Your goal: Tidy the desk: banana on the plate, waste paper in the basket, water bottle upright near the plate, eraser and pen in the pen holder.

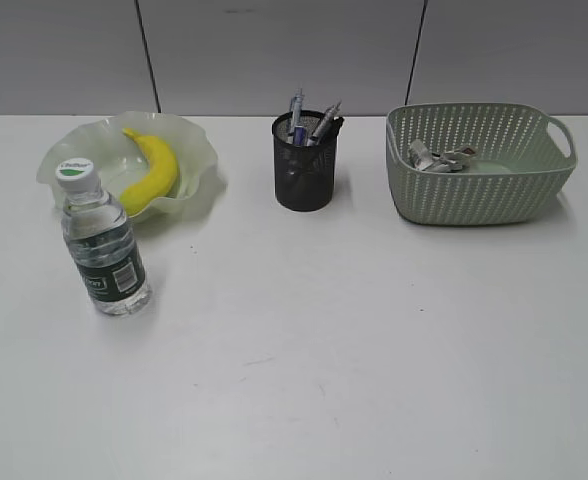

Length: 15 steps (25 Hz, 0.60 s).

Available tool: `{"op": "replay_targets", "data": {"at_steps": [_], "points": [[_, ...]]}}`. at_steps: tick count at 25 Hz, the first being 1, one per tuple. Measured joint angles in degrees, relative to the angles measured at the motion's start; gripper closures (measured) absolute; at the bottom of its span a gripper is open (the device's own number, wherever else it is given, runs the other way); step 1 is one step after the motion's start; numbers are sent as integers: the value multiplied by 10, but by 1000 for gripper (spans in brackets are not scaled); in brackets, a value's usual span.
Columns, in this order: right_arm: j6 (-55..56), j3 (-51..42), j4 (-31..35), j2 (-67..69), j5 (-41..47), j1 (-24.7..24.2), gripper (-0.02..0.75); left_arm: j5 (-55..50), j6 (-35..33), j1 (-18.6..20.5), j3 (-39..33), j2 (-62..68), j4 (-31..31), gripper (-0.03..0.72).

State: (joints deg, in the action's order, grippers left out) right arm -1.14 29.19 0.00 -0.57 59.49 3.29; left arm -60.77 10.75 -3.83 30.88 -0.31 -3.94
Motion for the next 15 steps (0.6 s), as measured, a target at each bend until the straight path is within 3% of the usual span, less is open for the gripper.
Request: {"op": "replay_targets", "data": {"at_steps": [15], "points": [[0,0,6,0,0,0,307,0,0,0,0,0,0,449]]}}
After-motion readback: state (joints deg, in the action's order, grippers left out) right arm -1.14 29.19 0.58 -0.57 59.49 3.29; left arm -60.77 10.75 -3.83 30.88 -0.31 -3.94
